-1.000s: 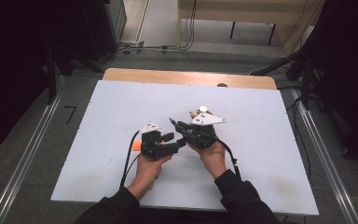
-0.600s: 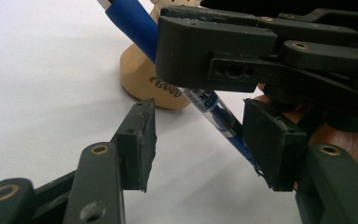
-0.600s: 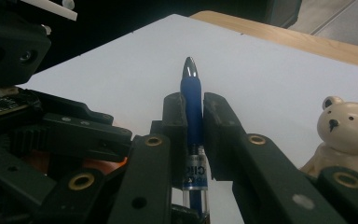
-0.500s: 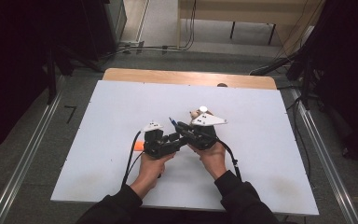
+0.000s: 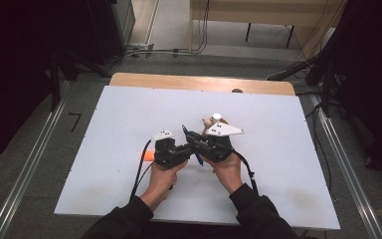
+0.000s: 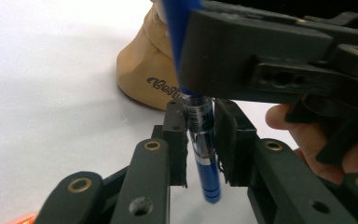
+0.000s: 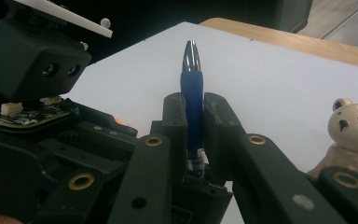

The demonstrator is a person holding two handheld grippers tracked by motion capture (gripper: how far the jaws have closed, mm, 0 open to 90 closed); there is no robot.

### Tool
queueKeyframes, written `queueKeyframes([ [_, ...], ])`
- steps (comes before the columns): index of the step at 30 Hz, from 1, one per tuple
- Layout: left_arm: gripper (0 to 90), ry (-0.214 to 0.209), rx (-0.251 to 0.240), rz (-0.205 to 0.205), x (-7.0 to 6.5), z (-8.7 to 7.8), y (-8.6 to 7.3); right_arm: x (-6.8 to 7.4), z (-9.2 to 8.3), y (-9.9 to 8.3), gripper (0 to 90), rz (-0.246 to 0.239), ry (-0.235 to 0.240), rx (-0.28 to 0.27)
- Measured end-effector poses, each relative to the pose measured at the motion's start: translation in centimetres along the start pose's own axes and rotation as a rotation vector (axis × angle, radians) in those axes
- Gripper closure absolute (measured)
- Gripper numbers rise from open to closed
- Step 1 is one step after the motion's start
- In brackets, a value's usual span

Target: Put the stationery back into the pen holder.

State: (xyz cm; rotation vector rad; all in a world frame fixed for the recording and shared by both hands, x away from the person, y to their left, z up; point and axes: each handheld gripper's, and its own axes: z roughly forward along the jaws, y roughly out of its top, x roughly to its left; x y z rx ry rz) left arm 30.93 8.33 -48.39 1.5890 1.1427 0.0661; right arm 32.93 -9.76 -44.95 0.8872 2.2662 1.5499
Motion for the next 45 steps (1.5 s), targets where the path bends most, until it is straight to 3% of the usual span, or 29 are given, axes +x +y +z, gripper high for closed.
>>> queueKeyframes([
  [9,79.0,0.007,-0.006,-0.009,0.1,0.0,0.0,-0.2,-0.4,0.0,75.6,0.006,0.017,0.001],
  [17,79.0,0.025,-0.026,-0.023,0.5,-0.3,0.3,-0.3,-0.8,0.1,65.3,0.017,0.033,-0.004],
  [27,78.9,0.060,-0.060,-0.024,1.1,-0.8,0.8,-1.3,-1.6,-0.9,46.9,0.039,-0.011,0.019],
  [32,78.8,0.065,-0.072,-0.021,1.2,-1.0,1.1,-1.5,-1.9,-1.4,43.2,0.023,-0.033,0.038],
  [45,78.8,0.039,-0.107,-0.012,0.7,-1.2,2.2,-2.4,-3.0,-3.2,31.6,0.038,-0.092,0.098],
])
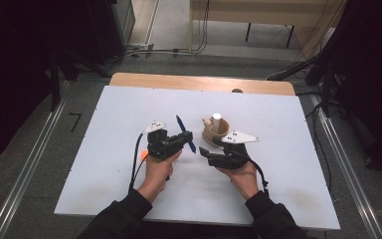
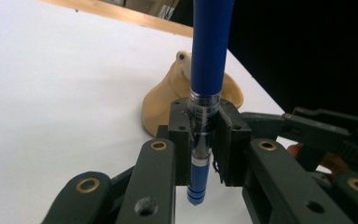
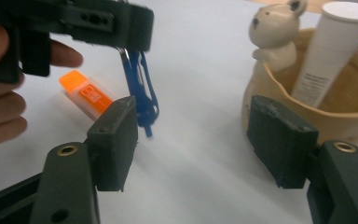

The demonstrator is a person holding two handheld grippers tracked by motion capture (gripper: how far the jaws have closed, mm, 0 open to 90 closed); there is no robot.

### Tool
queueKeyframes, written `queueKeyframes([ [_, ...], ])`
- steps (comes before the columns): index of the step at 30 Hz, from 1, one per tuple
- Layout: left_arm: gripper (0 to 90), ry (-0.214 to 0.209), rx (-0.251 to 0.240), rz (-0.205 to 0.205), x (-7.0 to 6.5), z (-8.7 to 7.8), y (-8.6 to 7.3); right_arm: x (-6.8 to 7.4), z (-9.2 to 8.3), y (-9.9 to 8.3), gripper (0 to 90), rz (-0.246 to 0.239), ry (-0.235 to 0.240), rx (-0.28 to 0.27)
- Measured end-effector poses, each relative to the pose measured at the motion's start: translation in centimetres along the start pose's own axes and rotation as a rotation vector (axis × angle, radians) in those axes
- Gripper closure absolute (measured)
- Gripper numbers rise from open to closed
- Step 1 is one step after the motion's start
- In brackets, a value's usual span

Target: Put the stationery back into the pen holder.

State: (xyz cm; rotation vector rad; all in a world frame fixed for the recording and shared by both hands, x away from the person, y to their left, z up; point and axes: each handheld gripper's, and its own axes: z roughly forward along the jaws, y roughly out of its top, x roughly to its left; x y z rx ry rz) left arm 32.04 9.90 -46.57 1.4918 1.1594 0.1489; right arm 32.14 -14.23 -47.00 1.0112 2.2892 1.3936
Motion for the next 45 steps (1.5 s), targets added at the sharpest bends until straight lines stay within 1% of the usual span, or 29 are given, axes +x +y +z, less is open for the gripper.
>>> queueKeyframes([
  [1,78.8,-0.003,0.001,0.005,0.0,0.0,0.1,0.0,-0.1,-0.1,30.7,0.002,-0.008,-0.001],
  [6,78.8,-0.009,-0.010,0.003,-0.3,0.2,0.6,-0.2,-0.2,-0.4,25.9,0.004,-0.044,0.010],
  [9,78.7,-0.016,-0.013,0.004,-0.5,0.4,0.8,-0.3,0.0,-0.7,24.9,0.013,-0.042,0.032],
  [11,78.8,-0.018,-0.015,0.004,-0.6,0.5,1.0,-0.4,0.1,-0.8,24.7,0.012,-0.047,0.038],
  [14,78.7,-0.024,-0.020,0.006,-0.8,0.8,1.4,-0.6,0.2,-1.0,24.8,0.023,-0.054,0.048],
  [20,78.7,-0.035,-0.020,0.000,-1.1,1.5,2.2,-0.6,0.2,-1.0,24.8,0.030,-0.055,0.053],
  [22,78.7,-0.046,-0.017,-0.006,-1.2,2.0,2.5,-0.6,0.3,-1.1,24.8,0.034,-0.054,0.058],
  [26,78.7,-0.055,-0.016,-0.014,-1.5,2.8,2.8,-0.8,0.3,-1.1,24.8,0.036,-0.056,0.058],
  [32,78.7,-0.056,-0.005,0.000,-1.8,3.7,3.3,-0.9,0.3,-1.1,24.8,0.048,-0.053,0.061],
  [39,78.7,-0.054,-0.005,0.002,-2.1,4.3,3.7,-0.9,0.3,-1.2,24.8,0.052,-0.052,0.060],
  [45,78.6,-0.063,-0.011,0.008,-2.5,4.8,4.3,-1.0,0.3,-1.1,24.8,0.055,-0.056,0.058],
])
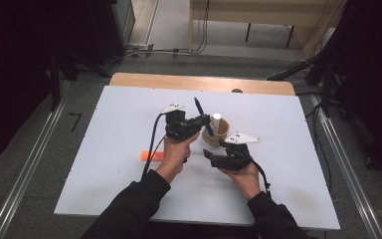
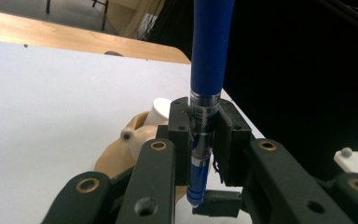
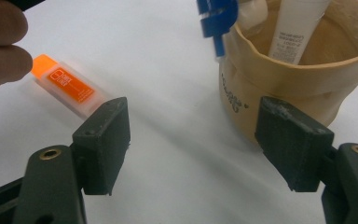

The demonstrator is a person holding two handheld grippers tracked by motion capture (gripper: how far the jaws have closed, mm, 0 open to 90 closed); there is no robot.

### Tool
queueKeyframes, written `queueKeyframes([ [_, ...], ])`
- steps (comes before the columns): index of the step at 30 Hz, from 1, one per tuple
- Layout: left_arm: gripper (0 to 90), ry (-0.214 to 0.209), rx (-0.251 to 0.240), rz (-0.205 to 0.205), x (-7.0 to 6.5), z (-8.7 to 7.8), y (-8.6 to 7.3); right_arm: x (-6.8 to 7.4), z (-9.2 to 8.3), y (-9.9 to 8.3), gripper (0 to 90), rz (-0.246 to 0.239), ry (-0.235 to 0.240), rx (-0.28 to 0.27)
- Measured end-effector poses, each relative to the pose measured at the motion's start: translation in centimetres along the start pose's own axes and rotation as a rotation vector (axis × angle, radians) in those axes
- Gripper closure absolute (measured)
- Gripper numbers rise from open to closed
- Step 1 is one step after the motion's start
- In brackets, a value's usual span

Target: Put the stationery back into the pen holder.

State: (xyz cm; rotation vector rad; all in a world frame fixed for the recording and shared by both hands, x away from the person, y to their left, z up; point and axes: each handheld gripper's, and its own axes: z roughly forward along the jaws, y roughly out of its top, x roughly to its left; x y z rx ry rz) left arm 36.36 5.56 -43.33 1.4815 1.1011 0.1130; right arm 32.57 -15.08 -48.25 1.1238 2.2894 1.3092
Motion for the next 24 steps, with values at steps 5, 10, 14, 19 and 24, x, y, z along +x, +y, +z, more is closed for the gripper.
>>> queueKeyframes([
  [5,78.6,0.004,0.006,0.007,-0.2,0.6,0.4,-0.1,0.0,0.0,24.8,0.008,0.001,0.001],
  [10,78.6,0.005,0.003,0.010,-0.4,1.1,0.8,-0.2,-0.1,0.0,24.8,0.012,0.001,0.000],
  [14,78.6,0.008,0.003,0.013,-0.5,1.5,1.0,-0.2,-0.1,0.0,24.8,0.015,0.003,-0.001],
  [19,78.2,0.016,0.001,0.026,-0.7,2.0,1.1,-0.2,-0.1,0.0,24.8,0.015,0.004,0.001],
  [24,77.2,0.033,0.003,0.059,-0.8,2.6,1.0,-0.2,-0.1,0.0,24.8,0.015,0.005,0.001],
])
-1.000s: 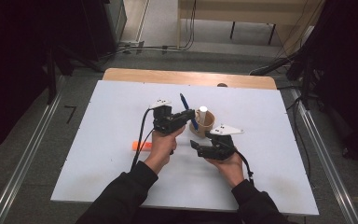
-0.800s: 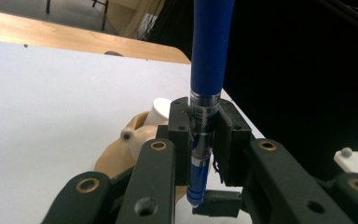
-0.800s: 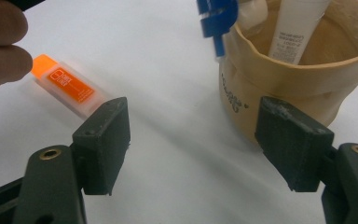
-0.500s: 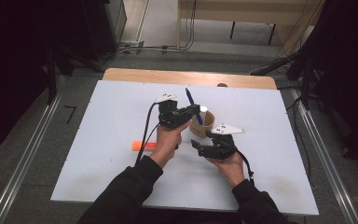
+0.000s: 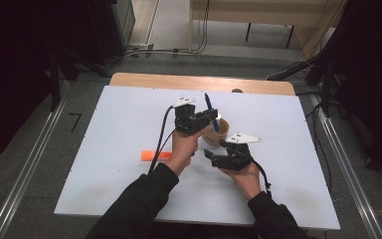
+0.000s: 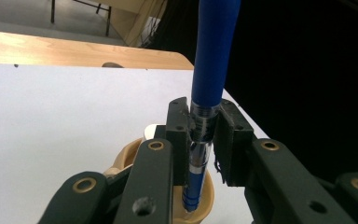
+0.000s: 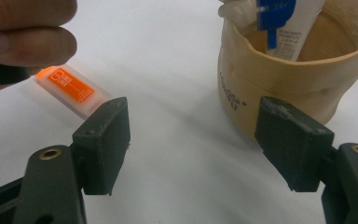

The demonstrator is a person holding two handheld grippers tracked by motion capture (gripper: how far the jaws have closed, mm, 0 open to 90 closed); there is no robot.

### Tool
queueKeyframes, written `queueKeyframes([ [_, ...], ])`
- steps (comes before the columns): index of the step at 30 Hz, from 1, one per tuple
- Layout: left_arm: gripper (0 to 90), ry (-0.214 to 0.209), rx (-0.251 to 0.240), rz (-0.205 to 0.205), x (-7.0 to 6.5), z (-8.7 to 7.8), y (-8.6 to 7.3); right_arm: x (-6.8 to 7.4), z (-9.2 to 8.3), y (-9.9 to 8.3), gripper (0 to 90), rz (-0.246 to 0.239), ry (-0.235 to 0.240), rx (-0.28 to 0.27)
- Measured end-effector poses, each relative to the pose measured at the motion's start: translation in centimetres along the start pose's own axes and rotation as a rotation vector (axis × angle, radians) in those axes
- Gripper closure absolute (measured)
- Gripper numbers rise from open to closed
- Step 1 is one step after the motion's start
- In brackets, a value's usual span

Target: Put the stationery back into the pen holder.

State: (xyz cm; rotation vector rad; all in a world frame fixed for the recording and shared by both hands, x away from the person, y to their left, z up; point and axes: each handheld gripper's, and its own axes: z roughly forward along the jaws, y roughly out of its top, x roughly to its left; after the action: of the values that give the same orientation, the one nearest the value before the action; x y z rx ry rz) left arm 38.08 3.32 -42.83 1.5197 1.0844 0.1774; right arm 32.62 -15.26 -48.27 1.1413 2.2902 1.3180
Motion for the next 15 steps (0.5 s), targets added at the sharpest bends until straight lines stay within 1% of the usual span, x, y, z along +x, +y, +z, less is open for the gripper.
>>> queueKeyframes([
  [5,76.5,0.008,0.000,0.012,-0.04,0.35,-0.14,-0.01,0.00,-0.02,24.8,0.002,0.000,0.000],
  [9,67.2,0.013,-0.003,0.030,-0.01,0.52,-0.02,-0.02,-0.01,-0.03,24.8,0.002,0.002,0.000],
  [15,54.5,0.024,0.003,0.039,-0.16,0.43,0.12,-0.02,0.03,-0.06,24.8,0.004,0.003,0.002],
])
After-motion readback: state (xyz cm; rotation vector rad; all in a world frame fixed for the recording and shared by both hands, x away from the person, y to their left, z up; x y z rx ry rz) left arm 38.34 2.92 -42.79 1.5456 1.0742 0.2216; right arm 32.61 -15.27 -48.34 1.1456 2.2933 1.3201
